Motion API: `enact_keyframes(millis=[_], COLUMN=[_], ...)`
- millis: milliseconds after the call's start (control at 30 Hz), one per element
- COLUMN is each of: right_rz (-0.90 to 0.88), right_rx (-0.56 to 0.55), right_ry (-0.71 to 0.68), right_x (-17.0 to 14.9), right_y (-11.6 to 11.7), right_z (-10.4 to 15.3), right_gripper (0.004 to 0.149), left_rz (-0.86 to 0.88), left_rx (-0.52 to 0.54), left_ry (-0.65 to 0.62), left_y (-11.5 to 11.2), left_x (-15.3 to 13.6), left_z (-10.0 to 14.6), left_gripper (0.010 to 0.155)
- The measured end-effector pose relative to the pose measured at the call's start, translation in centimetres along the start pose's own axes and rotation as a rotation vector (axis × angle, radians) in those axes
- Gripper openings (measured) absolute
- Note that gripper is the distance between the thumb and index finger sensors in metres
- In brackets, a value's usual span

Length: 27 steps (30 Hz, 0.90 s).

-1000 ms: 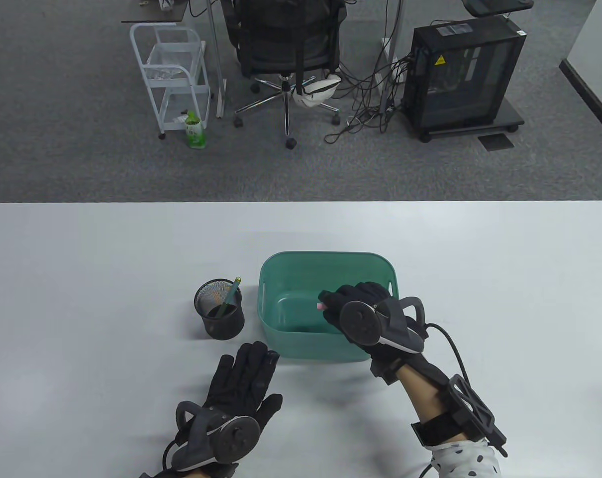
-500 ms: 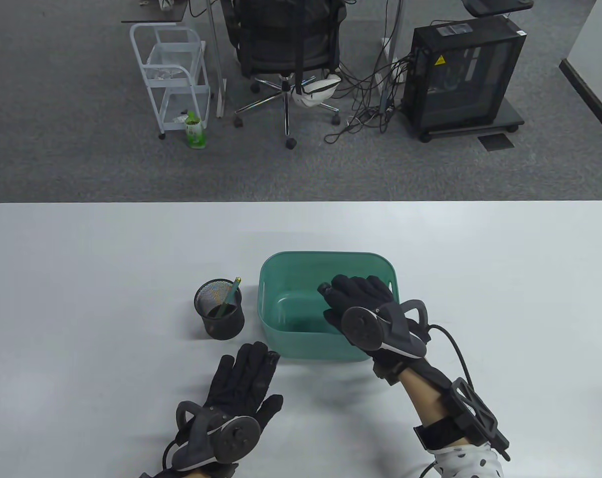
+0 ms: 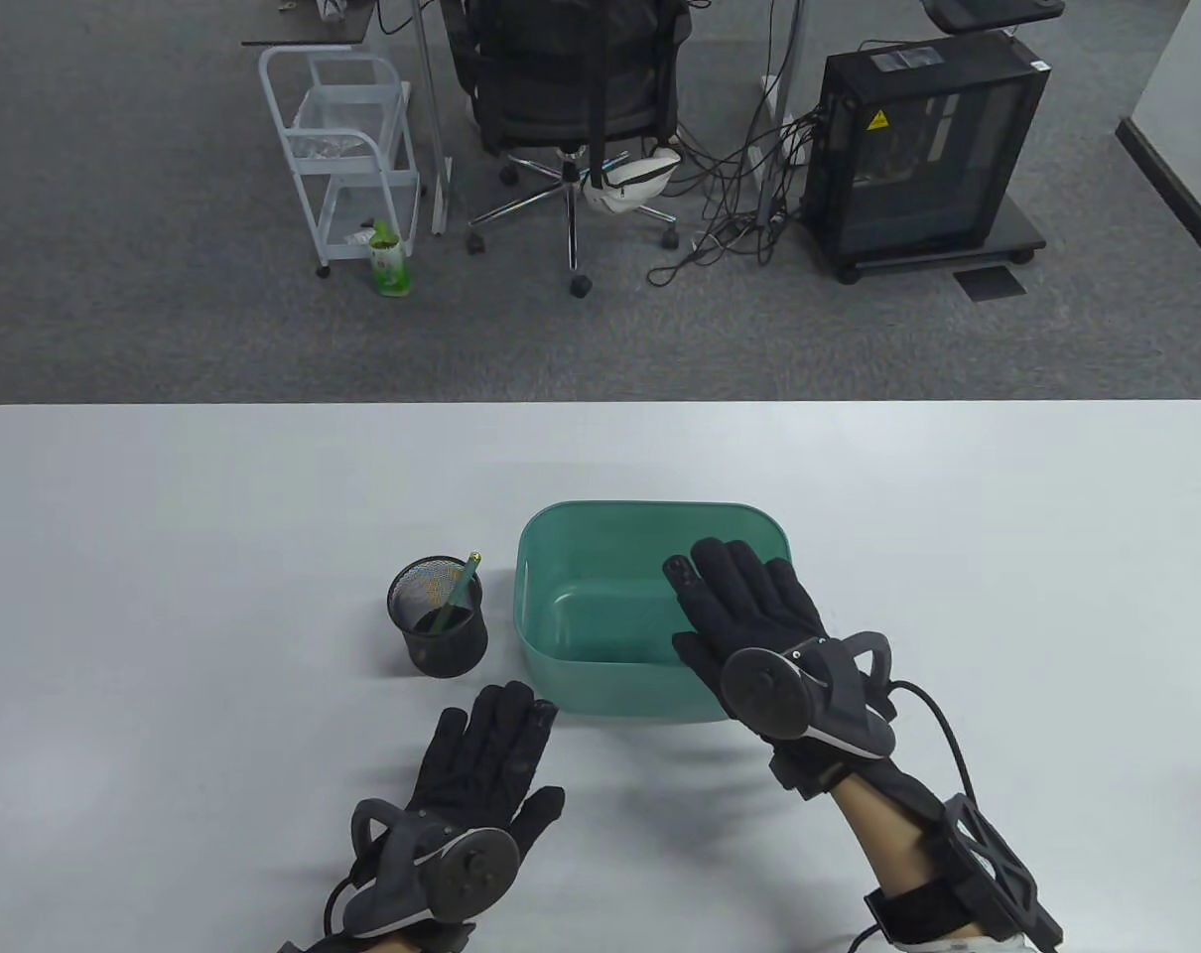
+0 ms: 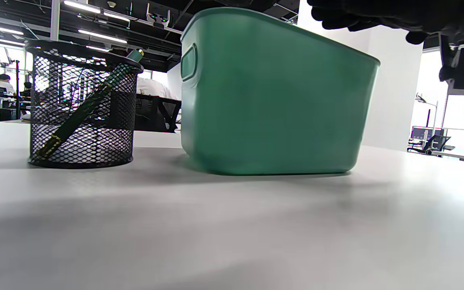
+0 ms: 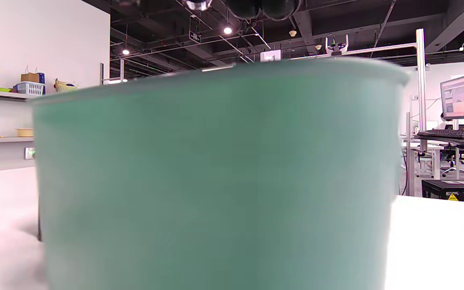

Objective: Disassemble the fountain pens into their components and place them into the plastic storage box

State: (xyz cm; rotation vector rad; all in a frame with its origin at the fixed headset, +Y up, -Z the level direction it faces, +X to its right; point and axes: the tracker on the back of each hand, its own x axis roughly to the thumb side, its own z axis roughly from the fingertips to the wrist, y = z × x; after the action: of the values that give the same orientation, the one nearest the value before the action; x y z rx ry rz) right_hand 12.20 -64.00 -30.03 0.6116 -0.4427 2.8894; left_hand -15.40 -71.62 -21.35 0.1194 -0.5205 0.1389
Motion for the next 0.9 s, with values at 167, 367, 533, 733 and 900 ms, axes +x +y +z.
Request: enact_keyframes(millis=[167,367,533,733,900], right_rz=[0.0,-0.026,-0.031,-0.041,-0.057], right_rx=[-0.011,0.002,0.006,0.017,0.02], right_ry=[-0.005,0.011,0.022,0.027,0.032], right_x=[-0.3,-0.6,-0.8,-0.7,-0.5], right_y=[-0.3,0.0,0.6,1.3,1.9], right_z=[2.2,5.0,6.7,8.3,9.5], right_gripper=[0.065,0.065,0.065,0.065,0.065], left_rz=[0.0,-0.002,-0.004,-0.004,-0.004], left_rx=[-0.002,-0.004,-0.009,-0.01,-0.013], left_ry=[0.003,0.003,0.003,0.005,0.007], left_y=[0.0,0.0,0.0,-0.1,-0.1], left_x=[0.0,0.0,0.0,0.0,0.0], left_z=[0.0,0.0,0.0,0.0,0.0], left_gripper=[0.073,0.073,0.073,0.073,0.073])
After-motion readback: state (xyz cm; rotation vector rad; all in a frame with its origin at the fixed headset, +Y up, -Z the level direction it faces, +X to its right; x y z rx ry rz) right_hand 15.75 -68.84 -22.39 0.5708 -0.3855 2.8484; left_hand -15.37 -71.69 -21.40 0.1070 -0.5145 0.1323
